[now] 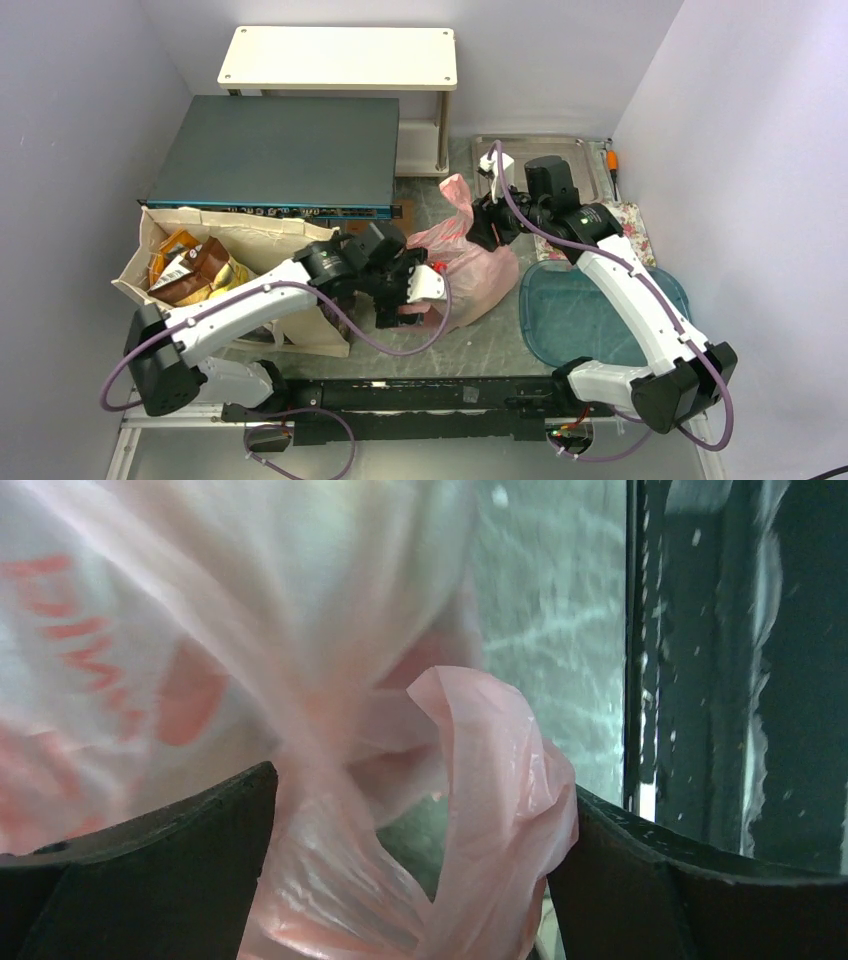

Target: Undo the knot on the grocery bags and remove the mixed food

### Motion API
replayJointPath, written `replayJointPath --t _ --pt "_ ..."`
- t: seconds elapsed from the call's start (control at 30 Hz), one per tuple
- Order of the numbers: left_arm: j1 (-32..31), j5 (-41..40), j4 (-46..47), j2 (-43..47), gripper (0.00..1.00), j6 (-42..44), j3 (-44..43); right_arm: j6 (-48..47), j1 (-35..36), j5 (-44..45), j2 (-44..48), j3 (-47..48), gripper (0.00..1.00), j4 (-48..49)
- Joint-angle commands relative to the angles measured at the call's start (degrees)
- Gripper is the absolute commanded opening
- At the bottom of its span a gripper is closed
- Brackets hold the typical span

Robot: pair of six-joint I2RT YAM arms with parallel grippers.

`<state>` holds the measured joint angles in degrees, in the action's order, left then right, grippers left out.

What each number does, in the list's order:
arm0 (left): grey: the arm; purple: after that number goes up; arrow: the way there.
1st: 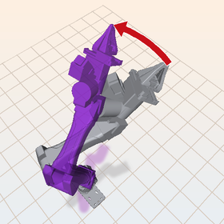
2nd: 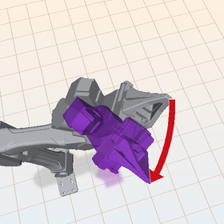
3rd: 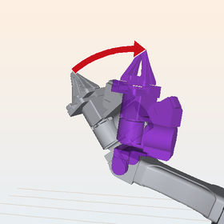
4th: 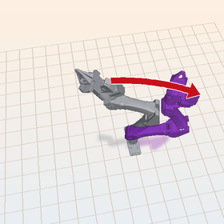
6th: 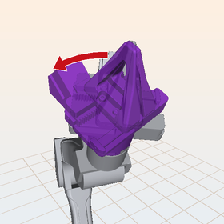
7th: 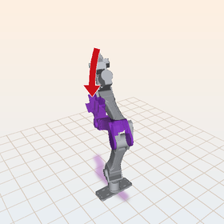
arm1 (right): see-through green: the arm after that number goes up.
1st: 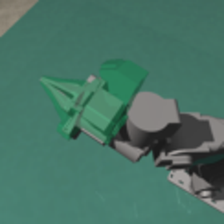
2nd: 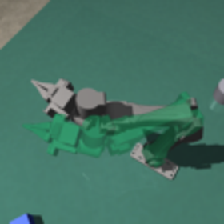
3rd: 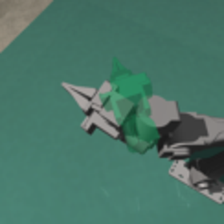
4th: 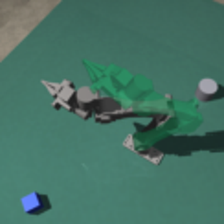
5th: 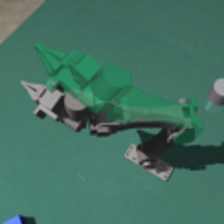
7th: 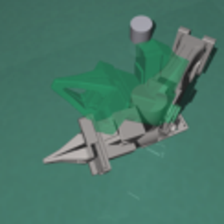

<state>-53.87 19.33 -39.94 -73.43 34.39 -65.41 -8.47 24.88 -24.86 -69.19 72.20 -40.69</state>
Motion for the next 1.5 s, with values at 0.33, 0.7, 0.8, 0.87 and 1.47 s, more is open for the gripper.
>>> replayJointPath --t 0.33,0.7,0.8,0.87,1.47 --pt "-9.0 -5.8 -4.4 8.4 0.89 18.0 14.4 7.7 -4.3 9.6 2.6 3.3 0.0 15.3" --pt "-5.1 -1.2 -10.8 16.8 0.94 10.2 1.5 9.7 -7.4 -10.6 12.2 -8.6 0.0 16.3" --pt "-3.7 1.2 -4.3 19.3 0.99 1.0 -2.9 3.4 -7.5 -12.2 16.1 -12.5 0.0 12.1" --pt "-3.1 0.4 -2.1 18.2 0.99 -4.2 -6.1 0.7 -7.5 -12.6 18.0 -13.9 0.0 10.0" --pt "1.0 4.6 6.1 4.0 0.99 -9.8 -17.6 -1.8 -7.4 -10.4 27.3 -18.7 0.0 10.9"
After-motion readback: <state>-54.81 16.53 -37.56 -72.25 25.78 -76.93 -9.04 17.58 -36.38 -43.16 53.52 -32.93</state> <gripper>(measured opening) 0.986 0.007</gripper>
